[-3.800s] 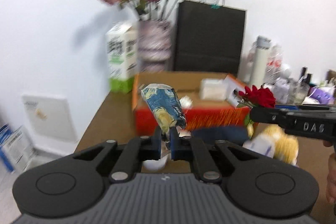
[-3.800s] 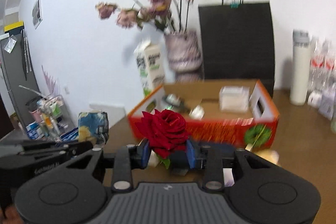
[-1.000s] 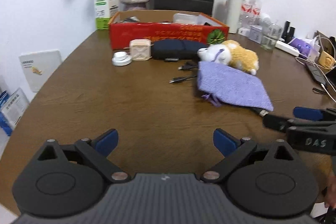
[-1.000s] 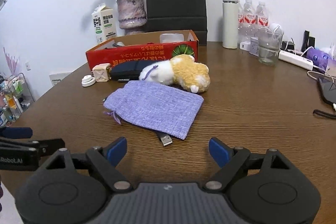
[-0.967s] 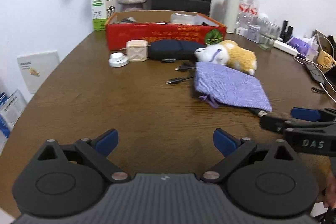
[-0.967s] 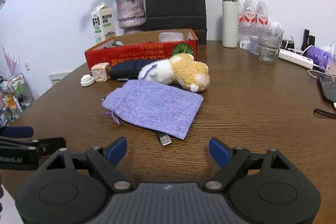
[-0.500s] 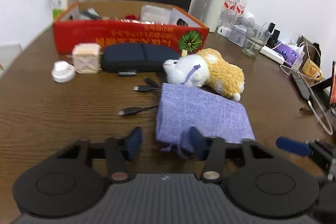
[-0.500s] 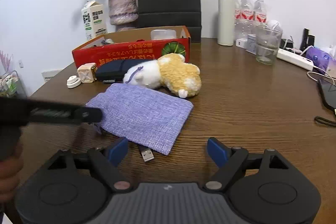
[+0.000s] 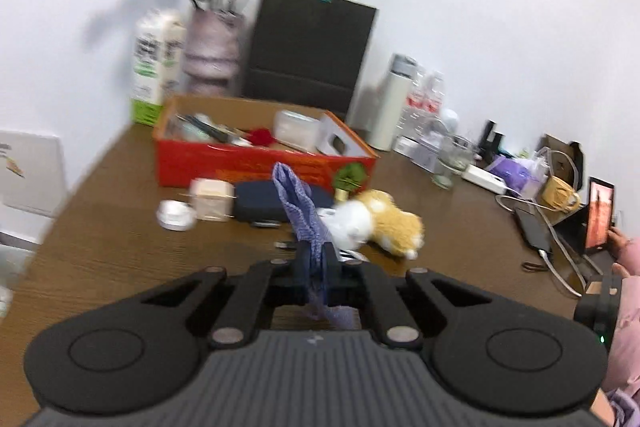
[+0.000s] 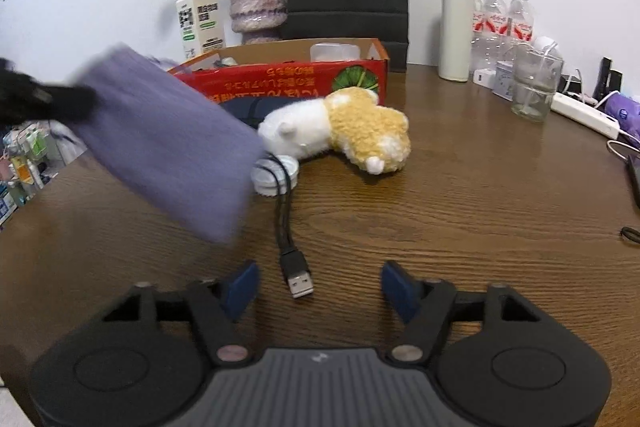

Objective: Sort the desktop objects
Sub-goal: 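Grasp the lavender pouch with the left gripper while the right gripper grasps a black cable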

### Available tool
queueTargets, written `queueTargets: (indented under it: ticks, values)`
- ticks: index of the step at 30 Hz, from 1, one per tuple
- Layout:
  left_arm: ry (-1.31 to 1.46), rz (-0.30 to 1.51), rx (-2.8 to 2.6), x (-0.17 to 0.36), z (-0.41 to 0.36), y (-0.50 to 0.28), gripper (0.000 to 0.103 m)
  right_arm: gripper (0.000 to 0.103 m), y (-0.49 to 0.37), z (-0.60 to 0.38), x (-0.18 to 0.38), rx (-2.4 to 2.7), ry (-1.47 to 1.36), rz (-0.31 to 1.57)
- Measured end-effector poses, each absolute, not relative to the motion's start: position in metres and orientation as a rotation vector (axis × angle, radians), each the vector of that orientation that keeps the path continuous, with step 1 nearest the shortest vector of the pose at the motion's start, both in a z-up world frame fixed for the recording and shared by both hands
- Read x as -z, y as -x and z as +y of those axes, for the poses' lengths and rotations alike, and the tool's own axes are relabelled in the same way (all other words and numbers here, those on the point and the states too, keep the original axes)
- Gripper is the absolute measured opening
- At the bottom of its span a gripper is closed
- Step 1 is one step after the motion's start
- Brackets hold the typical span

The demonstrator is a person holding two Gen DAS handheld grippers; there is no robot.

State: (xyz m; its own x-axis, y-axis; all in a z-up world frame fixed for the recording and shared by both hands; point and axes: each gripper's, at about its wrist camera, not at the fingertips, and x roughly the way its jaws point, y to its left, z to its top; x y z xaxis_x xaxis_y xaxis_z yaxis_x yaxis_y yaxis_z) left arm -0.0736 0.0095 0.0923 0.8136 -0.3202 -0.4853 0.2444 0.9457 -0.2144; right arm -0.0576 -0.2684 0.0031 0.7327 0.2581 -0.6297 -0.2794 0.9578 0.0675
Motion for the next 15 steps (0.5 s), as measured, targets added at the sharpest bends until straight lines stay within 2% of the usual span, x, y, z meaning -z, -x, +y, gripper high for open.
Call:
queueTargets:
  ticks: [4, 5, 10, 15]
  values:
    - [0.155, 0.583, 0.207, -0.082, 0.029, 0.079, 0.006, 0.031, 0.059, -0.259, 0.000, -0.272, 0.075, 0.660]
    - [0.160, 0.602, 0.191, -0.078, 0.031, 0.079, 0.006, 0.016, 0.059, -0.257, 0.000, -0.281, 0.072, 0.651]
    - [0.132, 0.615, 0.143, -0.068, 0.032, 0.086, 0.006, 0.013, 0.069, -0.250, -0.006, -0.336, 0.094, 0.647]
    - [0.127, 0.587, 0.149, -0.074, 0.032, 0.093, 0.006, 0.013, 0.103, -0.249, -0.042, -0.389, 0.088, 0.537]
